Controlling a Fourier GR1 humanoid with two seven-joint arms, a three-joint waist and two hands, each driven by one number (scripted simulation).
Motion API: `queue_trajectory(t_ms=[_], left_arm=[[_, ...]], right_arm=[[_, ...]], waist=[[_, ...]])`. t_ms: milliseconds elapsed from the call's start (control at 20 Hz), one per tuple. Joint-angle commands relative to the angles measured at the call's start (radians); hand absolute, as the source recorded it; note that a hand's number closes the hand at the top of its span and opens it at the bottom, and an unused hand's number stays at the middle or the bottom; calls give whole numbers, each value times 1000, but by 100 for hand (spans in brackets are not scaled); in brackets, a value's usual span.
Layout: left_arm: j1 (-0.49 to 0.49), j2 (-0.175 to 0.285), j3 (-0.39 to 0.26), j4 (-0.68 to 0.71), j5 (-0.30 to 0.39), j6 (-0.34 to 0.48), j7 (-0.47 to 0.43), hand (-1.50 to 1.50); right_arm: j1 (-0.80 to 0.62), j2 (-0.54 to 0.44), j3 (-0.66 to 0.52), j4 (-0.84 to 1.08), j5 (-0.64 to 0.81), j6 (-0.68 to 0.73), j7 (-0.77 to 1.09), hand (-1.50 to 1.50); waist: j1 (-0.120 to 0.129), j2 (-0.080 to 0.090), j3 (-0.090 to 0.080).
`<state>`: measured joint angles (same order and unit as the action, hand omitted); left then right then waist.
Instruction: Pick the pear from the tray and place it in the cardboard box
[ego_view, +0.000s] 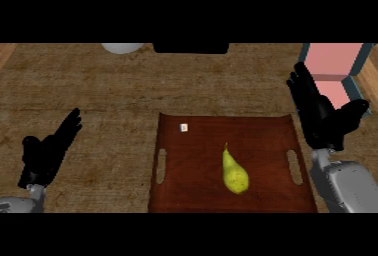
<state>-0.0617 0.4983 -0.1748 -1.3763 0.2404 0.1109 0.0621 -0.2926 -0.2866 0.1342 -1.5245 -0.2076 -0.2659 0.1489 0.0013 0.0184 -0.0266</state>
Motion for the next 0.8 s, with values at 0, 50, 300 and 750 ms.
queue_trajectory(t_ms=[0,50,300,750], left_arm=[[-49,-11,-8,-23,-20,-24,-11,0],[-65,8,-7,-39,-36,-31,-56,0],[-184,22,-55,-122,-90,-77,-146,0],[-189,-43,-88,-161,-133,-65,-126,0]], right_arm=[[-66,-21,17,-12,22,31,53,-150],[-111,-102,-15,-53,-20,106,101,-150],[-231,-356,122,-39,119,369,130,-150],[-191,-419,125,24,179,603,-230,-150]], waist=[[0,-19,26],[-3,-21,26],[-1,-17,18],[5,-16,27]])
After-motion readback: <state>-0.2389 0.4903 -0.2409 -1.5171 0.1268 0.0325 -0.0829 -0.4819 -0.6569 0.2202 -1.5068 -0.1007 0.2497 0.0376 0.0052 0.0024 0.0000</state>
